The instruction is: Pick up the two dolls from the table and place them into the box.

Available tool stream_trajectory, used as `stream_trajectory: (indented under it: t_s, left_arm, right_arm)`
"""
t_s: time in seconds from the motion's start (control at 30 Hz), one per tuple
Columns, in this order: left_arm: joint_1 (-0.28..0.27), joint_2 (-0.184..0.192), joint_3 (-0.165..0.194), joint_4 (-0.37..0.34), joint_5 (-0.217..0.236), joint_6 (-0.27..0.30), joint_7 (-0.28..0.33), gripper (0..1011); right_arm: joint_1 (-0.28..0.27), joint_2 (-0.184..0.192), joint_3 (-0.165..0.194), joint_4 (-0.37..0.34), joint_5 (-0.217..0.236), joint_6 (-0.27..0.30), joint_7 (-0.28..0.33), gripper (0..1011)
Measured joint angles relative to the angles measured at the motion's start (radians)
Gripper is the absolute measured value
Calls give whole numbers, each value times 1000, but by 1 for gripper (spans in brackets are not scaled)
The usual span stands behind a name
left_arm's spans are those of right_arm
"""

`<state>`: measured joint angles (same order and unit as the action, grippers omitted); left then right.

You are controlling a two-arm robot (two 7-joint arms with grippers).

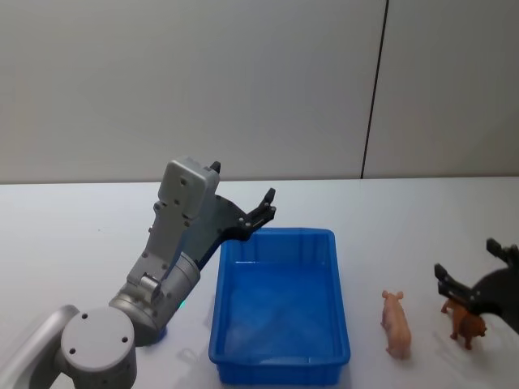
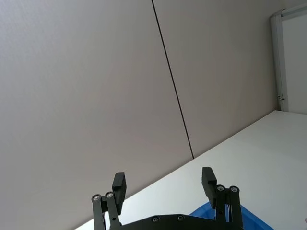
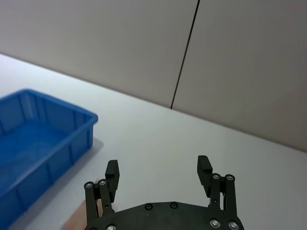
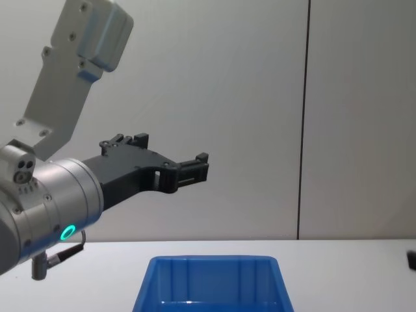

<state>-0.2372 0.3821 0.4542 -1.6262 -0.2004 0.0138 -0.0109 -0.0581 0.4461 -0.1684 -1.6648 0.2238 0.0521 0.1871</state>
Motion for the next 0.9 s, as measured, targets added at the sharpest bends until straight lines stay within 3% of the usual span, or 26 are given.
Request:
stream_trajectory:
  t_s: [0.4,0.9]
  left_arm:
    - [0,0,0,0,0,0,0,1001]
    - [0,0,0,0,0,0,0,1001]
  right_arm:
    - [-41,24,8,28,-8,69,9,1001]
    - [-49,10,-6,86,-24,104,8,1001]
